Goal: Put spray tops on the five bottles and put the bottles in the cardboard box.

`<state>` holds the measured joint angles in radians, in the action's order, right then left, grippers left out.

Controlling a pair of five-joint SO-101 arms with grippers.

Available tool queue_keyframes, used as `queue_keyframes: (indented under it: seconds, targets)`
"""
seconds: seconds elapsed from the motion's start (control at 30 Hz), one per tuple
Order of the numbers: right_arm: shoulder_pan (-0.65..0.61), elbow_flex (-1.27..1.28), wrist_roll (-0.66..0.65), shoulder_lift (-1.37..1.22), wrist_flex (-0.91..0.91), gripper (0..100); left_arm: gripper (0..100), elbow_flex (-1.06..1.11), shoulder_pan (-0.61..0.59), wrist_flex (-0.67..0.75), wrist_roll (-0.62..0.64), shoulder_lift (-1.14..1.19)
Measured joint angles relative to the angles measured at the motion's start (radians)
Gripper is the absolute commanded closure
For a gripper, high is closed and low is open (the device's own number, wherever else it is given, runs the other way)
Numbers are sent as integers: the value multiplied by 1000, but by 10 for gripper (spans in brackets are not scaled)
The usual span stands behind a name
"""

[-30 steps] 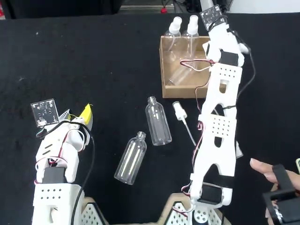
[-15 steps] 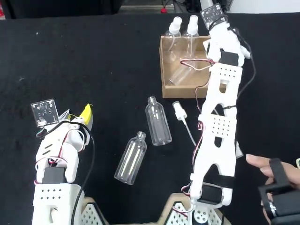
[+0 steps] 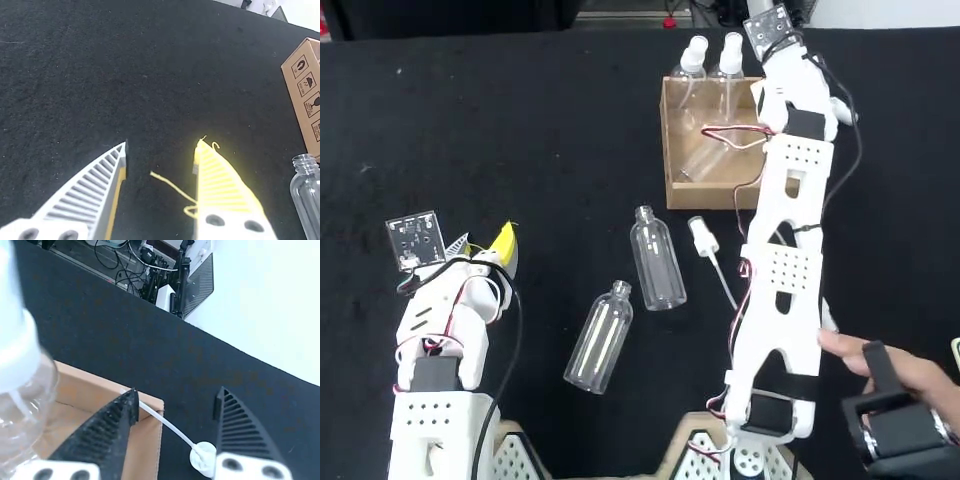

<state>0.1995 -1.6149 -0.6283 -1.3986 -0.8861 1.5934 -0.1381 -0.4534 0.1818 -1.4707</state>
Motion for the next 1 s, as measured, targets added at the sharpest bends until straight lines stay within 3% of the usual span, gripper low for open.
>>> queue_keyframes:
  seconds: [0.13, 0.87, 1.0]
  targets:
    - [-3, 0, 0, 0, 0, 728, 787, 0, 0, 0, 0, 0]
    - [-14, 20, 0, -80, 68, 731, 787, 18, 0, 0, 0, 0]
    - [-14, 20, 0, -80, 71, 796, 787, 18, 0, 0, 0, 0]
